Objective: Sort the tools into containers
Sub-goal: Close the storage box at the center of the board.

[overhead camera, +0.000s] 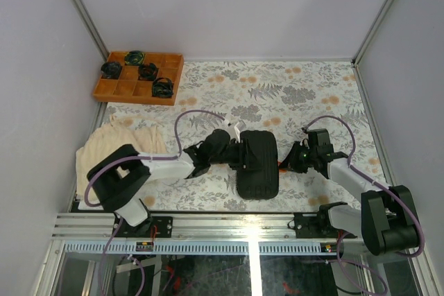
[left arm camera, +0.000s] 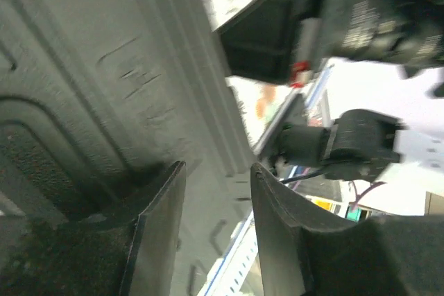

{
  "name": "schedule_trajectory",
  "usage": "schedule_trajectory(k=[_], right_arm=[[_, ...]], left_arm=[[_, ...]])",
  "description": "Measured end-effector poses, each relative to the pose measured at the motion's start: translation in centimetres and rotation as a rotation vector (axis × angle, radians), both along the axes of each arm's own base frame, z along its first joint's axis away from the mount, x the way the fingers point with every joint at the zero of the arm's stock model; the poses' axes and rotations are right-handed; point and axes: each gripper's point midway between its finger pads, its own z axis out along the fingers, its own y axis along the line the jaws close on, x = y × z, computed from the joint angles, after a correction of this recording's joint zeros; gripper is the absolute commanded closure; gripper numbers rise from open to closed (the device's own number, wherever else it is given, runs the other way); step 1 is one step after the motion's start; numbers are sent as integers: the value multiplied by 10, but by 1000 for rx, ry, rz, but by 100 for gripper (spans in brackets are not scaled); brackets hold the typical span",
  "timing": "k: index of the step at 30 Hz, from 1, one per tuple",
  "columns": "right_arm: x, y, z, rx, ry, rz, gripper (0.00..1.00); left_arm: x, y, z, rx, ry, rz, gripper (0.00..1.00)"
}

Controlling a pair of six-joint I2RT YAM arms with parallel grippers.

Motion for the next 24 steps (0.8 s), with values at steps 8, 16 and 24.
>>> schedule_trajectory(k=[8, 16, 24], right_arm=[[0, 0, 3, 3, -9, -1, 86], [5, -6, 14, -33, -57, -23, 69], [15, -43, 30, -199, -161, -172, 43]], left_arm=[[-11, -7, -36, 41, 42, -27, 62], [-11, -8, -39, 63, 25, -15, 61], [-10, -8, -40, 89, 3, -8, 61]])
